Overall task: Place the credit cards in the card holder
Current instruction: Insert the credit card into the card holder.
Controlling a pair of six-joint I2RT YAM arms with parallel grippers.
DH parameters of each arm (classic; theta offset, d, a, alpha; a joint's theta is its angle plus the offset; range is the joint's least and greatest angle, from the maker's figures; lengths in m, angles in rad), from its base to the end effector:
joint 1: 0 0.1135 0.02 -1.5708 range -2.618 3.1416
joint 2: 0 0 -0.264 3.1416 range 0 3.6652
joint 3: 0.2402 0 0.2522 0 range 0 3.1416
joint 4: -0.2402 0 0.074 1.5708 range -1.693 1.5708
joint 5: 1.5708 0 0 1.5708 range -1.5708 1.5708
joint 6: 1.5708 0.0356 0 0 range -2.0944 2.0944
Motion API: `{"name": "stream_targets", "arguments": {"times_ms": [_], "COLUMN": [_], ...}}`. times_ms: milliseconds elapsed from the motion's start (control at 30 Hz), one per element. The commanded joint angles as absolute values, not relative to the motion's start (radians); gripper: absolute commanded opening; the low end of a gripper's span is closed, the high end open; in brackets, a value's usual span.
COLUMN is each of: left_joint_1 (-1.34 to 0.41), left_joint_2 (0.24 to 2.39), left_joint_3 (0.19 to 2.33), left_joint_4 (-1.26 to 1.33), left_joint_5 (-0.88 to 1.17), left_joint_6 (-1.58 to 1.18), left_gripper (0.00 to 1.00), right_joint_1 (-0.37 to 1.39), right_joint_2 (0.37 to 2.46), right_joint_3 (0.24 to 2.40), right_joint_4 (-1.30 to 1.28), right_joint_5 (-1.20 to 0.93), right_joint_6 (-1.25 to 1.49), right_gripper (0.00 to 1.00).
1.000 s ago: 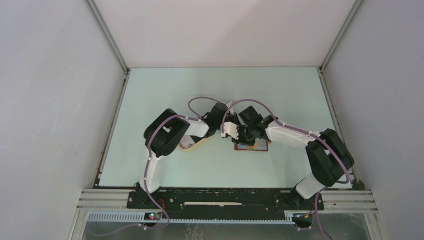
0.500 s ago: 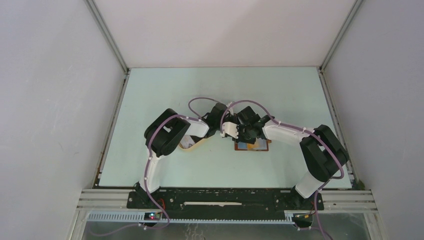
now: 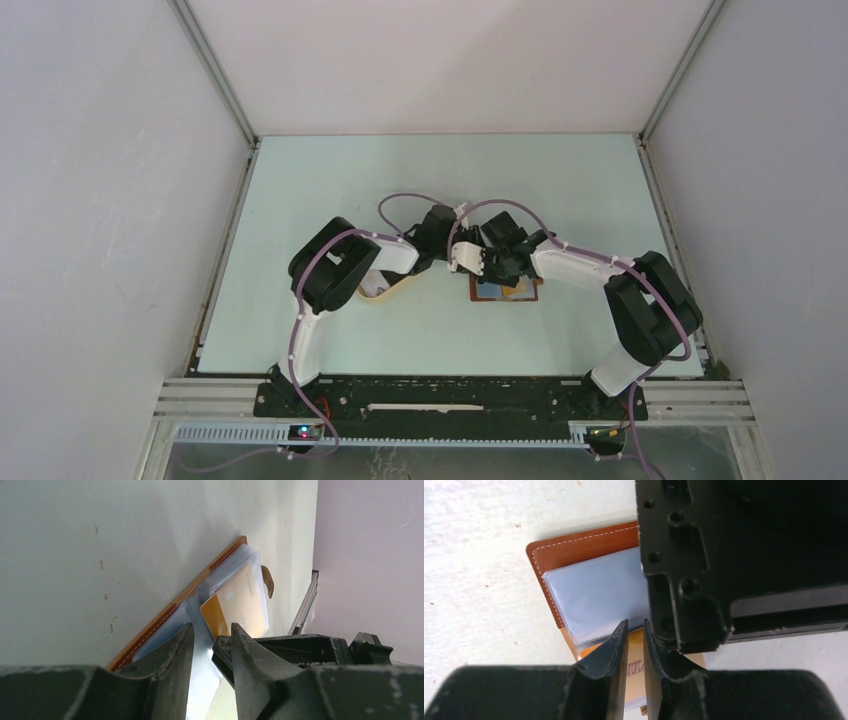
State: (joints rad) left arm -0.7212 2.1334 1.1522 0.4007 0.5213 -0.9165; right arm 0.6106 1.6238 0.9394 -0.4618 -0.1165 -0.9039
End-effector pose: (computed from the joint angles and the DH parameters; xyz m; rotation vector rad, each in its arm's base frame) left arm 0.3147 -0.3003 0.1091 0.1121 2.4680 -1.4099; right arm 0.2490 0.1793 0.1691 -1.8823 1.9419 0.0708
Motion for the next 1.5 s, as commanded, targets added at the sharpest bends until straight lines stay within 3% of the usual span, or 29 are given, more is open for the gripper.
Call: {"name": "stream_targets", "arguments": {"times_ms": [0, 500, 667, 833, 1100, 1300, 1467], "left_joint_1": [-0.729, -0.723, -0.722, -0.723, -0.718, -0.716, -0.71], "left_joint_2": [2.148, 2.122, 2.078, 2.033, 2.035, 2.063, 2.083], "left_joint_3": [1.17, 1.164, 1.163, 1.117, 1.055, 1.057, 1.057], "left_joint_4": [0.314, 0.319, 0.328, 0.332, 0.35, 0.346, 0.31], "left_joint_5": [0.492, 0.486, 0.467, 0.429, 0.418, 0.437, 0.44], "left_joint_6": [-0.875, -0.867, -0.862, -0.862, -0.864, -0.858, -0.832], "left_gripper": [0.4, 0.44, 0.49, 0.47, 0.32, 0.08, 0.0], "right_joint_1": [0.585, 0.51, 0.554, 0.614, 0.623, 0.618, 0.589], "right_joint_2": [1.571, 1.493, 1.463, 1.505, 1.584, 1.612, 1.592], "right_joint_3": [0.925, 0.9, 0.9, 0.913, 0.916, 0.915, 0.916], "right_joint_4": [-0.437, -0.458, -0.48, -0.452, -0.434, -0.434, -0.437], "right_joint_5": [-0.087, -0.159, -0.272, -0.214, -0.135, -0.088, -0.079], "right_joint_6": [-0.926, -0.904, -0.889, -0.887, -0.902, -0.907, -0.902], "right_gripper": [0.24, 0.25, 0.27, 0.27, 0.26, 0.26, 0.26]}}
